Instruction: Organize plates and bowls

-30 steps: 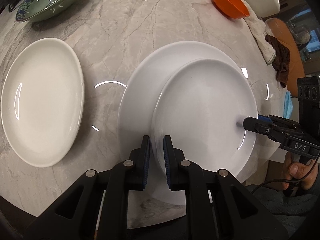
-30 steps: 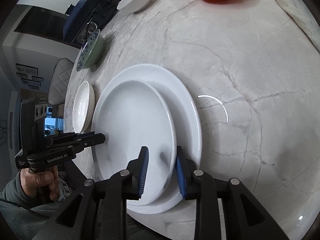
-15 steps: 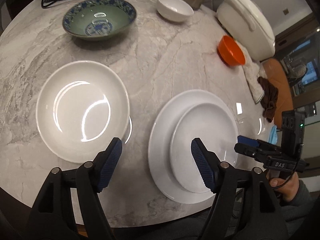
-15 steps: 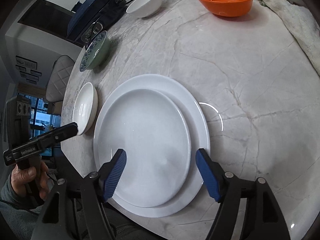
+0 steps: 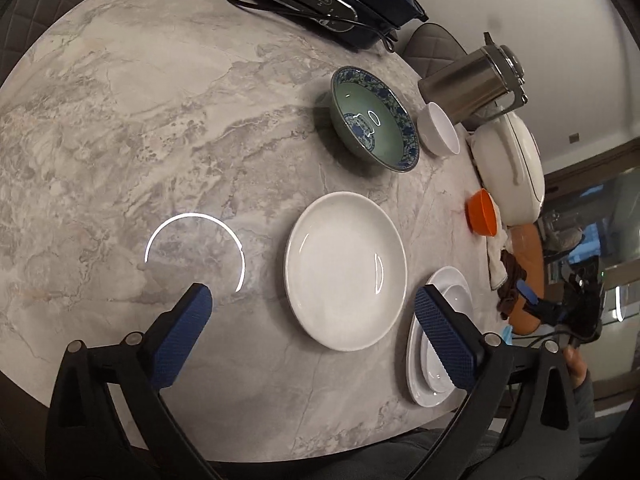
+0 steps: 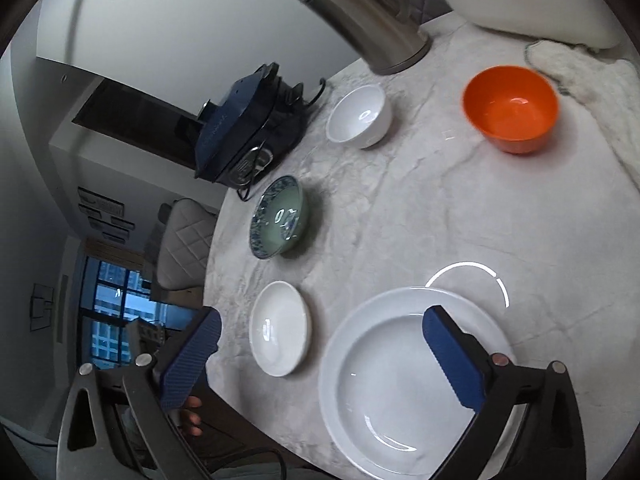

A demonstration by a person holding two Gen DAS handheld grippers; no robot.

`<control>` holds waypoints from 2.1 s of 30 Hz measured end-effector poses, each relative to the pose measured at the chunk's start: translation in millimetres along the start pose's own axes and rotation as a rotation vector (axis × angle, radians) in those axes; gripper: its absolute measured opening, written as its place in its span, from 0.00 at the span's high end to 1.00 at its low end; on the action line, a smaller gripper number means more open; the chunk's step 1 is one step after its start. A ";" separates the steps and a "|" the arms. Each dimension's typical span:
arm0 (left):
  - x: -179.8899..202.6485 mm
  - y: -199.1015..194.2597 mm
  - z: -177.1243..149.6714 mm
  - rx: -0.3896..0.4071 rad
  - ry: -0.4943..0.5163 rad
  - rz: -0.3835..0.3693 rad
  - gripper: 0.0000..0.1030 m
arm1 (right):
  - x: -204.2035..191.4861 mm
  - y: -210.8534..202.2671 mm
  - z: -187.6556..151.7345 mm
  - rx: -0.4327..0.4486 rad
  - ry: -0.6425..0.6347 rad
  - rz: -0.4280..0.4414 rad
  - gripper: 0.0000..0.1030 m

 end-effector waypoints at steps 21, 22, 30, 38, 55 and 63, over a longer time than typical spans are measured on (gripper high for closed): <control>-4.5 82.9 -9.3 -0.170 0.026 0.099 0.02 | -65.2 197.6 -23.6 -0.481 -0.229 -0.029 0.36; -4.6 84.5 -8.3 -0.170 0.029 0.103 0.02 | -65.4 200.2 -24.4 -0.488 -0.231 -0.032 0.37; -8.0 97.3 -4.5 -0.167 0.007 0.101 0.02 | -53.7 210.0 -28.0 -0.532 -0.217 -0.049 0.41; -14.0 102.6 -1.8 -0.156 0.012 0.143 0.25 | -56.6 213.3 -31.5 -0.552 -0.245 -0.060 0.41; -18.4 106.3 -3.3 -0.179 -0.012 0.128 0.89 | -60.1 221.8 -42.2 -0.610 -0.263 -0.102 0.79; -18.7 109.0 -4.4 -0.181 -0.013 0.131 0.92 | -58.8 221.1 -43.8 -0.607 -0.264 -0.133 0.89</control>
Point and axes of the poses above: each gripper's, at about its wrist camera, not at the fingertips, and y roughly the way its jaws point, x to its right, z to its top, the point moved 4 cm from there along y, roughly the way its jaws point, and after that the axes turned 8 degrees about -z, right-handed, at the moved point
